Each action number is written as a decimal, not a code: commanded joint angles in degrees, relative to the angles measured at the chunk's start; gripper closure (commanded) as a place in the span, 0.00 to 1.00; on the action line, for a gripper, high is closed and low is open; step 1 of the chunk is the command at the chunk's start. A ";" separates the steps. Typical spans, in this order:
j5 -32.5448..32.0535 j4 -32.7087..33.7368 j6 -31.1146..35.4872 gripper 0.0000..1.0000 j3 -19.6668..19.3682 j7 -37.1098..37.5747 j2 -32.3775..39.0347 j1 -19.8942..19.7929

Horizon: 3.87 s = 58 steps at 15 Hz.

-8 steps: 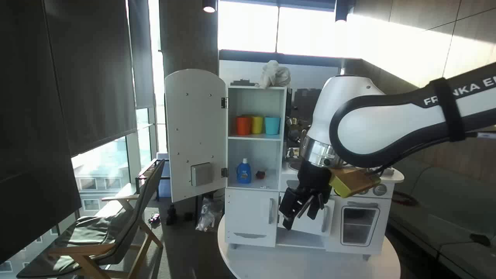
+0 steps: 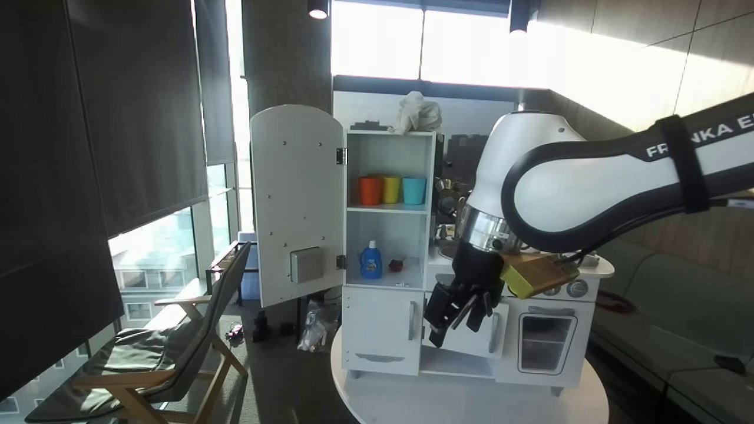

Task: Use the white towel to wipe the counter

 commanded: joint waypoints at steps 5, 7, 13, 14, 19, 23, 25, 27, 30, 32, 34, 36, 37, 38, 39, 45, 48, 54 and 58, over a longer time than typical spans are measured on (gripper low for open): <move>-6.06 16.20 0.01 0.00 1.27 16.15 6.53 -8.52; -9.08 22.66 0.07 0.00 1.75 20.91 9.05 -11.25; -21.05 41.60 1.61 0.00 3.89 37.50 18.33 -16.67; -23.56 45.01 1.38 0.00 3.84 40.38 20.12 -16.96; -39.00 60.83 0.30 0.00 2.31 54.35 29.37 -15.85; -51.66 72.49 -0.49 0.00 -0.54 62.86 37.87 -12.07; -54.72 77.94 -0.46 0.00 -2.64 65.26 42.14 -9.43; -55.49 83.17 0.34 0.00 -4.84 66.48 46.37 -7.01; -55.77 90.95 0.61 0.00 -8.40 67.75 52.07 -3.40; -59.04 95.95 -0.38 0.00 -11.92 69.57 55.72 -1.06; -62.65 99.50 -1.83 0.00 -12.17 71.55 58.40 -1.42; -64.56 102.13 -2.71 0.00 -13.09 72.24 60.50 -1.29; -65.17 103.31 -3.10 0.00 -13.48 72.58 61.43 -1.25; -65.42 104.04 -3.00 0.00 -13.62 72.47 62.06 -1.32; -66.13 104.57 -2.70 0.25 -13.82 72.59 62.51 -1.24; -67.07 104.45 -1.99 0.64 -13.70 72.77 62.16 -0.18; -68.08 102.51 -2.12 0.86 -13.75 72.69 60.78 0.78; -74.74 96.11 -12.07 0.93 -14.88 73.13 54.76 5.06; -76.63 87.80 -22.52 0.93 -13.50 71.88 46.90 8.44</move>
